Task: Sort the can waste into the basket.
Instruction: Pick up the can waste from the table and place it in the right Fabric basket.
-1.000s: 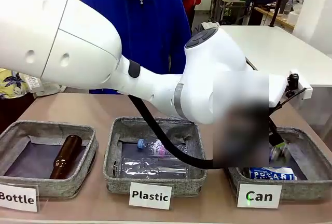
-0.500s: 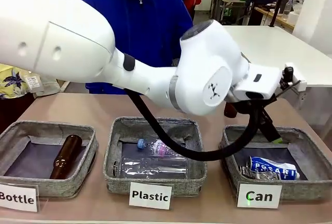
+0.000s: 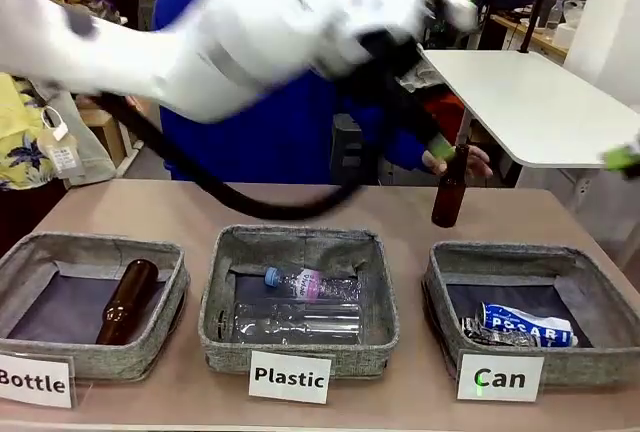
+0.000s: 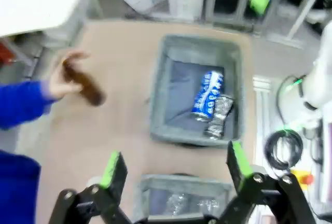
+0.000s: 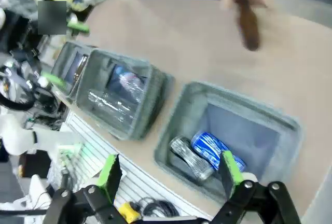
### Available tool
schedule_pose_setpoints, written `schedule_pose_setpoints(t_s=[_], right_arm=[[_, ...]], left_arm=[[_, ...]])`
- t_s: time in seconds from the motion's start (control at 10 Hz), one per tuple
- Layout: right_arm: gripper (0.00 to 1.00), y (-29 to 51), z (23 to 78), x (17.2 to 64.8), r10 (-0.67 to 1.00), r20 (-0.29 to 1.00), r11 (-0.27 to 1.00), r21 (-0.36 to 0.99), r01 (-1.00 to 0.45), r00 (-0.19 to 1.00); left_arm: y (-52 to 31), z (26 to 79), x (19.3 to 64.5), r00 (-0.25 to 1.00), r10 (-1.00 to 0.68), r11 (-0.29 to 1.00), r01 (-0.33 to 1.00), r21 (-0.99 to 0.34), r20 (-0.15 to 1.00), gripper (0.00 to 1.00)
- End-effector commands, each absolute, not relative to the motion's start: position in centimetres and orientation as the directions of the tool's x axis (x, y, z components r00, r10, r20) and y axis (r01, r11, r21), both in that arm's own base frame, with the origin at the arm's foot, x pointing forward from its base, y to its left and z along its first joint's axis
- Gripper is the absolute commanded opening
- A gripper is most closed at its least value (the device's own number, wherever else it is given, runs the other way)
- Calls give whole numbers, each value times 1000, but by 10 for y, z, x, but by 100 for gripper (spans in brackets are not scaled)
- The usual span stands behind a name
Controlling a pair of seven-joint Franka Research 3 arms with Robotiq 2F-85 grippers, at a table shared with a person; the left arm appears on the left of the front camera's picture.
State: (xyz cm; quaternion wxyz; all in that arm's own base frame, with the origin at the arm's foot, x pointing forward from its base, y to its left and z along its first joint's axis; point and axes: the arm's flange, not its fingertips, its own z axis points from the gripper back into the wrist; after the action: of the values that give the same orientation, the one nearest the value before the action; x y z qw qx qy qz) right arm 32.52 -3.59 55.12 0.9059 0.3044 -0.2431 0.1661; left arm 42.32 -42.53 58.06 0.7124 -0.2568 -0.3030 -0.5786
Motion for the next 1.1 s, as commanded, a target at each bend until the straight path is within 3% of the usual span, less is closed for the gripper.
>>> schedule_pose_setpoints(t_s=[0.0,0.4,0.7,1.0], right_arm=[[100,28,553,379,167,528,722,510,-468,833],[100,93,534,442,20,473,482,767,-423,881],[100,40,531,454,-151,355,297,906,-301,922],[100,-40,522,445,-275,351,366,899,-241,895]], left_arm=[[-282,591,450,368,-546,378,910,-171,752,100],[-76,562,477,591,-324,506,768,-393,739,100],[21,506,460,764,-240,392,641,-660,599,100],[132,469,419,804,-24,249,580,-775,594,100]])
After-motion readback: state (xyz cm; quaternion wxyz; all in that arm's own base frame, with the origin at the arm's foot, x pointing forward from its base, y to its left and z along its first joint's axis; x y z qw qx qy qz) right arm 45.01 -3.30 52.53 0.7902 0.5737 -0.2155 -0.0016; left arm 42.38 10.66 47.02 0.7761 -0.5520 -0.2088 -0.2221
